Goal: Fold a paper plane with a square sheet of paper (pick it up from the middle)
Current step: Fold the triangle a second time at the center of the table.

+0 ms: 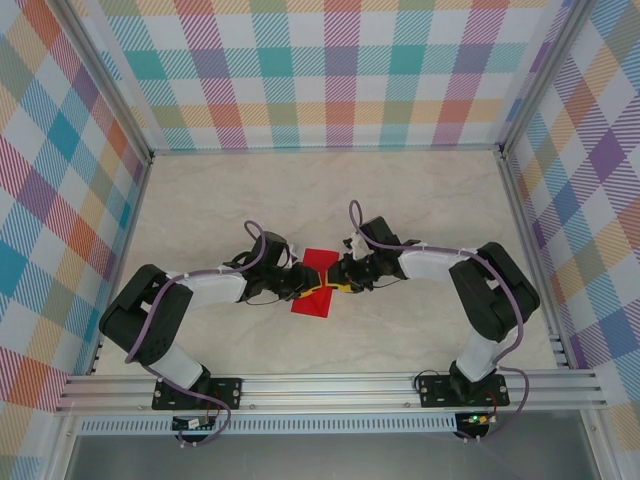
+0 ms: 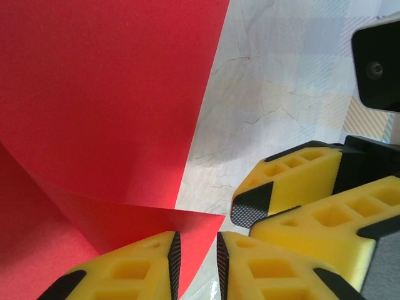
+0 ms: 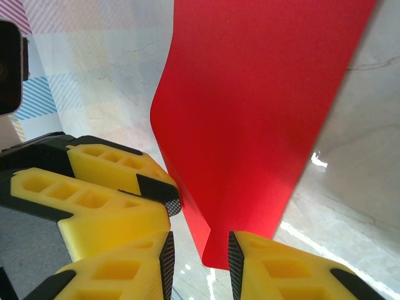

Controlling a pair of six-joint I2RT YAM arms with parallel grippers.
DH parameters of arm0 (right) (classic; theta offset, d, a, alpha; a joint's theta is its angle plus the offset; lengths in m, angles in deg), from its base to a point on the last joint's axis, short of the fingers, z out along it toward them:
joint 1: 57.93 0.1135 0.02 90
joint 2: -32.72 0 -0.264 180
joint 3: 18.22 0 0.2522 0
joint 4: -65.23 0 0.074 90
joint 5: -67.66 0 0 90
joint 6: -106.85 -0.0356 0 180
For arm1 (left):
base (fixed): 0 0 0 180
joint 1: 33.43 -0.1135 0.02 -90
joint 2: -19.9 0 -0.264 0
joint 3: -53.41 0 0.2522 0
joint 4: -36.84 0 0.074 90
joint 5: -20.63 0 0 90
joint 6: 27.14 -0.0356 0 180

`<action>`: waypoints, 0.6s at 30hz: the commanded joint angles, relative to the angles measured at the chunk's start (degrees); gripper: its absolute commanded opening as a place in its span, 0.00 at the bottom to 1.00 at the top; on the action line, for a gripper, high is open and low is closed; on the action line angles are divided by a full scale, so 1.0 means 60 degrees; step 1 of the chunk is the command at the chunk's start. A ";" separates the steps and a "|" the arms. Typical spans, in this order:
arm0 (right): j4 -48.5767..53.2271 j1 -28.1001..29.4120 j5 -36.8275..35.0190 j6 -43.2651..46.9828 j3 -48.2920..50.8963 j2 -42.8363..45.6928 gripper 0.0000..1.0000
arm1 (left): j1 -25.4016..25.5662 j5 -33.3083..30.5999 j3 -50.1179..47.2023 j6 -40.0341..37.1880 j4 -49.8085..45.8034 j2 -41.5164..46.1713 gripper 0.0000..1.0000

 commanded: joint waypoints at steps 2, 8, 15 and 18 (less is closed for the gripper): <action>-0.0350 0.0087 0.0429 0.0047 -0.0130 -0.0421 0.30 | 0.0159 -0.0057 0.0201 -0.0015 -0.0126 -0.0056 0.23; -0.0537 0.0090 0.0700 -0.0073 -0.0225 -0.0743 0.26 | 0.0159 -0.0043 0.0201 0.0002 -0.0140 -0.0042 0.23; -0.0914 0.0091 0.0933 -0.0222 -0.0091 -0.0796 0.23 | 0.0159 -0.0026 0.0179 0.0002 -0.0122 -0.0012 0.22; -0.1154 0.0091 0.1093 -0.0366 -0.0081 -0.0839 0.23 | 0.0159 -0.0028 0.0174 0.0002 -0.0126 -0.0013 0.22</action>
